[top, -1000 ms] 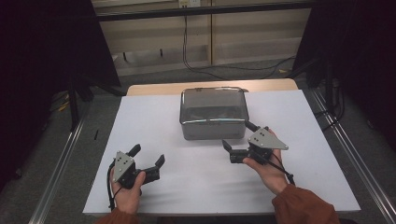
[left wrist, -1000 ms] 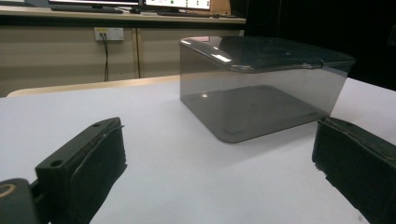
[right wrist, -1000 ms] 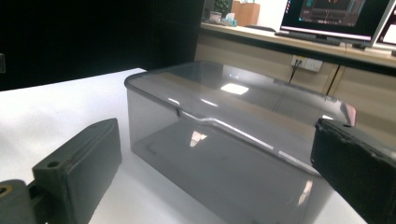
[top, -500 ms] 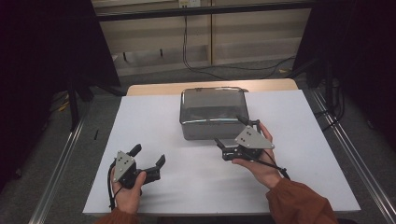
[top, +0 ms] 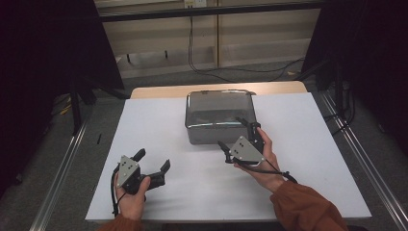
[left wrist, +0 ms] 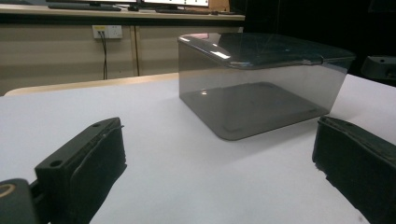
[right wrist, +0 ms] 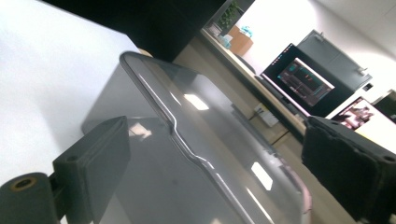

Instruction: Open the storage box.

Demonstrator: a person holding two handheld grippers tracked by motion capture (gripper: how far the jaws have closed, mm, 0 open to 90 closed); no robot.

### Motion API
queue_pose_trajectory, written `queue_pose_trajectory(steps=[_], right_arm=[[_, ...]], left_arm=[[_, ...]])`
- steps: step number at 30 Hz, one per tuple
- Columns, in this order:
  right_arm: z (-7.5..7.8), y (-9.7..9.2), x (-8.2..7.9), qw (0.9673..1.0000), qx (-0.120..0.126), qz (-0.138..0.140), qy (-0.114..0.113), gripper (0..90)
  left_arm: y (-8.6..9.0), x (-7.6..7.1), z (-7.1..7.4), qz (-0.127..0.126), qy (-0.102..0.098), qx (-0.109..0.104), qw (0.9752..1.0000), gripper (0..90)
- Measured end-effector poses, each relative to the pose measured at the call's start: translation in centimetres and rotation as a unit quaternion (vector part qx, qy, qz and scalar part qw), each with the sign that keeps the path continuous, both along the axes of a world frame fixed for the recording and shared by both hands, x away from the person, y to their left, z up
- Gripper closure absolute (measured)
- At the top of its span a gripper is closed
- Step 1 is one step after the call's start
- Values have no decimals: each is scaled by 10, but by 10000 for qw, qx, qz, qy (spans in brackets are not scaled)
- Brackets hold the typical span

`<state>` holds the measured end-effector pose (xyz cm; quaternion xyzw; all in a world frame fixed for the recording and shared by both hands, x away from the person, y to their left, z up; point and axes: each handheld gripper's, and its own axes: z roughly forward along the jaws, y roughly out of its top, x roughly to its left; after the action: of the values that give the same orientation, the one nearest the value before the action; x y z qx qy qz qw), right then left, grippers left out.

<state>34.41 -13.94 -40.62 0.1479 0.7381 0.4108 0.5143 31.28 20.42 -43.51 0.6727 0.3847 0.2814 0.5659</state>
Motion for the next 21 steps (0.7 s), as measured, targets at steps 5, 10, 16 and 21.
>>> queue_pose_trajectory(steps=[5, 10, 16, 21], right_arm=[[-5, 7, 1, 9960, -805, -1, -384, 117], [-11, 15, 1, 9841, -1595, -99, -776, 170], [-16, 25, 4, 9644, -2345, -186, -1208, 274], [-23, 29, 6, 9543, -2670, -262, -1317, 341]], left_arm=[[-2, 0, 0, -39, 5, 25, 10000, 23], [-2, 0, -1, -39, 11, 45, 10000, 23], [-2, -1, 0, -34, 21, 32, 10000, 23], [-1, -3, 2, -32, -51, 126, 9999, 24]])
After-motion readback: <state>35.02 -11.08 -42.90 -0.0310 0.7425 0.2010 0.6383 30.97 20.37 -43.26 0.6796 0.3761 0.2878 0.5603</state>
